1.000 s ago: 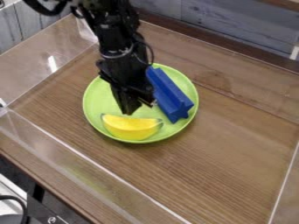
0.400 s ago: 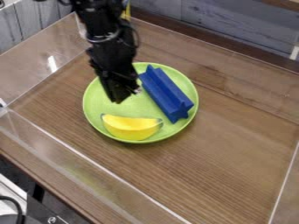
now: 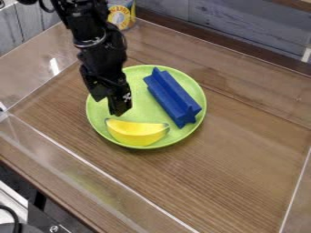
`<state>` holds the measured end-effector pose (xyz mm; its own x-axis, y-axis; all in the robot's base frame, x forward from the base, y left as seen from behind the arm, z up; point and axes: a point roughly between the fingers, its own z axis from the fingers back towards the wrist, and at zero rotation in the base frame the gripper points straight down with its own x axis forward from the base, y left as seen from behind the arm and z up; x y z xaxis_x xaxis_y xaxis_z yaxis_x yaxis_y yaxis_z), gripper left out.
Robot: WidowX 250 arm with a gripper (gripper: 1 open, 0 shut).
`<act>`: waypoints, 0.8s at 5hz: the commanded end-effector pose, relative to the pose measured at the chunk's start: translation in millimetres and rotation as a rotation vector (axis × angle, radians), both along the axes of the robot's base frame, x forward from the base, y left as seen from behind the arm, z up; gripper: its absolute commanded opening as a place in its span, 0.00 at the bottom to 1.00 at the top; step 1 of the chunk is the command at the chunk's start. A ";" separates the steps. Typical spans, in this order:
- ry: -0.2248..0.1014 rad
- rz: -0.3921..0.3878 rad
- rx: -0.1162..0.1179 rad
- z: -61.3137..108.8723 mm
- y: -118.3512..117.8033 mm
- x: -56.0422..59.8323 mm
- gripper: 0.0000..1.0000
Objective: Remove the banana from inside the green plate and put it on the table
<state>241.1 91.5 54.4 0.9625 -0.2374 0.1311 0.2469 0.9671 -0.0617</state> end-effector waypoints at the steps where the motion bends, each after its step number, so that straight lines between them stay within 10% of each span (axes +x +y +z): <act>1: -0.041 -0.056 0.014 5.8 5.7 10.3 1.00; 4: -0.055 -0.211 0.017 20.7 2.5 -1.8 1.00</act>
